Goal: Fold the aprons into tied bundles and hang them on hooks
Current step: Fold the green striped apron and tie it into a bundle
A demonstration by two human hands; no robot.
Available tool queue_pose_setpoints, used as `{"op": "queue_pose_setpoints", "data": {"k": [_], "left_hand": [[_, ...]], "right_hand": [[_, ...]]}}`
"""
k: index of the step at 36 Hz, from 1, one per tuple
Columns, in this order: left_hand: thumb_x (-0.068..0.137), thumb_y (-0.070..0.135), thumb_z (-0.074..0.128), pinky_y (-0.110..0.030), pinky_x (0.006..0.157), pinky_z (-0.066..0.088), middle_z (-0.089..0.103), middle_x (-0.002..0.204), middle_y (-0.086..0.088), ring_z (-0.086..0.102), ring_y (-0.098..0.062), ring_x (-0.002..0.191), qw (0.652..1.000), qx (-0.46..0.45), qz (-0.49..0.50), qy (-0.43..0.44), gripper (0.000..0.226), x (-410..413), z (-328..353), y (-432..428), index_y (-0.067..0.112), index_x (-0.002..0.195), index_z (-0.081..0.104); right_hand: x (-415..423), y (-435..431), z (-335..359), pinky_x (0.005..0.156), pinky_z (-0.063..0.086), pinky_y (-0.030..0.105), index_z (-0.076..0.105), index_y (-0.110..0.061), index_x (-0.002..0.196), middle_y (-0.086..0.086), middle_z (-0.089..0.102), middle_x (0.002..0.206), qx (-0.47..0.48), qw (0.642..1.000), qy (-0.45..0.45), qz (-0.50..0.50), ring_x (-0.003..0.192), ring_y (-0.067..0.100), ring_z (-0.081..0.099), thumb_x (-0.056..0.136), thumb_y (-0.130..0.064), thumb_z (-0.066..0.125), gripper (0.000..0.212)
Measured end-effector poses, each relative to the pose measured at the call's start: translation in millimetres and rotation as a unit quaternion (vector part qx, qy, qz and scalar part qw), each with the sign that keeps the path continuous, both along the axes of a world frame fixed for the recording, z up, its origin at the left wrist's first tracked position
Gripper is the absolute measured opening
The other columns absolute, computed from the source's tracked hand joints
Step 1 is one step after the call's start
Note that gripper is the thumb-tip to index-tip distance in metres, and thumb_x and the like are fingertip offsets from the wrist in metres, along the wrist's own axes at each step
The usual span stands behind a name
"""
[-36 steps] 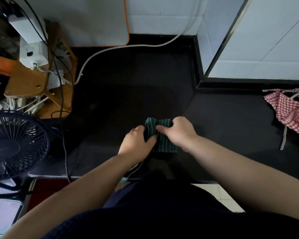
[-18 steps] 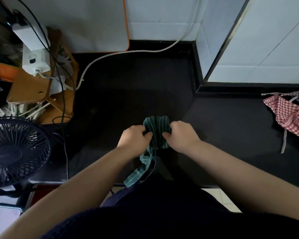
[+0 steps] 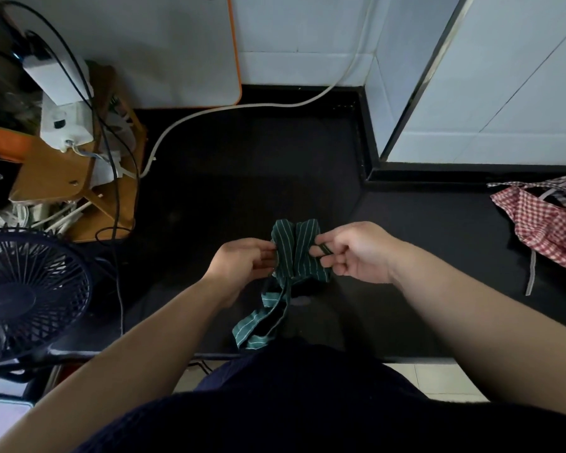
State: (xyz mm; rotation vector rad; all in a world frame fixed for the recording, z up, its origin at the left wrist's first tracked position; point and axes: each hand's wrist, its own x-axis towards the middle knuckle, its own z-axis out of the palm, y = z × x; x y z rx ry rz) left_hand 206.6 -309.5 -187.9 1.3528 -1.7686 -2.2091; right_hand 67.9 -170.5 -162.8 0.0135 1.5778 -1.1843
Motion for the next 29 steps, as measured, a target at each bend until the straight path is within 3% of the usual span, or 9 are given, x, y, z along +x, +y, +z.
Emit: {"op": "queue_pose_setpoints", "data": {"k": [3, 7, 9, 12, 14, 18, 24, 27, 29], "left_hand": [[0.088, 0.007, 0.067, -0.018, 0.071, 0.055, 0.074, 0.089, -0.001, 0.071, -0.009, 0.082, 0.995, -0.084, -0.058, 0.0, 0.014, 4, -6, -2, 0.011, 0.1, 0.071], [0.085, 0.028, 0.072, -0.023, 0.07, 0.056, 0.07, 0.077, 0.004, 0.066, -0.012, 0.072, 0.973, -0.217, -0.072, -0.021, 0.006, 4, -11, 3, 0.024, 0.081, 0.07], [0.088, 0.03, 0.067, -0.018, 0.064, 0.049, 0.065, 0.076, 0.007, 0.059, -0.007, 0.067, 0.953, -0.29, -0.089, -0.015, 0.009, 3, -11, 7, 0.025, 0.081, 0.067], [0.09, 0.022, 0.065, -0.006, 0.065, 0.043, 0.059, 0.088, 0.011, 0.056, -0.003, 0.077, 0.927, -0.359, -0.106, 0.025, 0.003, 2, -14, 12, 0.024, 0.088, 0.065], [0.089, 0.015, 0.066, -0.003, 0.071, 0.041, 0.055, 0.09, 0.014, 0.054, 0.001, 0.082, 0.913, -0.391, -0.108, 0.051, 0.005, 1, -17, 16, 0.017, 0.092, 0.069], [0.089, 0.011, 0.066, -0.002, 0.073, 0.041, 0.051, 0.093, 0.016, 0.054, 0.003, 0.084, 0.909, -0.403, -0.08, 0.067, 0.009, -2, -22, 18, 0.009, 0.096, 0.071], [0.09, 0.012, 0.064, -0.001, 0.075, 0.041, 0.059, 0.094, 0.016, 0.056, 0.008, 0.087, 0.933, -0.334, -0.103, 0.086, 0.021, -7, -18, 12, 0.032, 0.085, 0.067], [0.088, 0.013, 0.067, -0.003, 0.074, 0.041, 0.061, 0.088, 0.014, 0.056, 0.008, 0.085, 0.936, -0.313, -0.134, 0.093, 0.03, -5, -19, 9, 0.041, 0.079, 0.065], [0.087, 0.012, 0.068, -0.005, 0.071, 0.041, 0.061, 0.084, 0.013, 0.055, 0.007, 0.08, 0.936, -0.308, -0.144, 0.091, 0.031, -5, -20, 9, 0.043, 0.081, 0.063]], "right_hand": [[-4, 3, 0, 0.055, 0.035, 0.022, 0.058, -0.01, 0.113, 0.012, 0.068, 0.111, 0.013, 0.996, 0.037, 0.083, 0.069, 0.013, 0.057, 0.089, 0.014, 0.039, 0.038], [-2, 2, -5, 0.048, 0.039, 0.013, 0.058, -0.017, 0.117, -0.007, 0.067, 0.102, 0.053, 0.959, 0.201, 0.194, 0.072, 0.006, 0.059, 0.097, -0.013, 0.052, 0.022], [-1, 1, -8, 0.05, 0.042, 0.012, 0.063, -0.018, 0.104, -0.004, 0.069, 0.097, 0.05, 0.933, 0.287, 0.213, 0.066, 0.007, 0.058, 0.098, -0.024, 0.051, 0.015], [1, -1, -12, 0.055, 0.04, 0.024, 0.059, -0.019, 0.066, 0.002, 0.061, 0.064, 0.022, 0.882, 0.399, 0.25, 0.052, 0.009, 0.049, 0.097, -0.03, 0.051, 0.034], [5, -1, -16, 0.056, 0.037, 0.029, 0.05, -0.011, 0.057, 0.008, 0.051, 0.061, 0.004, 0.857, 0.438, 0.271, 0.054, 0.015, 0.048, 0.097, -0.027, 0.052, 0.043], [12, -2, -24, 0.076, 0.045, 0.036, 0.071, -0.001, 0.09, 0.012, 0.062, 0.09, -0.014, 0.811, 0.506, 0.293, 0.081, 0.024, 0.059, 0.097, -0.024, 0.053, 0.029], [18, -1, -30, 0.064, 0.039, 0.012, 0.075, -0.006, 0.09, -0.01, 0.059, 0.073, -0.068, 0.842, 0.471, 0.253, 0.064, 0.002, 0.052, 0.093, -0.023, 0.06, 0.022], [14, -4, -33, 0.053, 0.036, 0.019, 0.069, 0.0, 0.073, 0.006, 0.058, 0.059, -0.051, 0.875, 0.436, 0.204, 0.051, 0.006, 0.046, 0.093, -0.023, 0.06, 0.032], [10, -7, -32, 0.051, 0.033, 0.024, 0.06, -0.001, 0.063, 0.008, 0.05, 0.054, -0.039, 0.864, 0.446, 0.23, 0.049, 0.01, 0.042, 0.094, -0.024, 0.059, 0.039]]}}
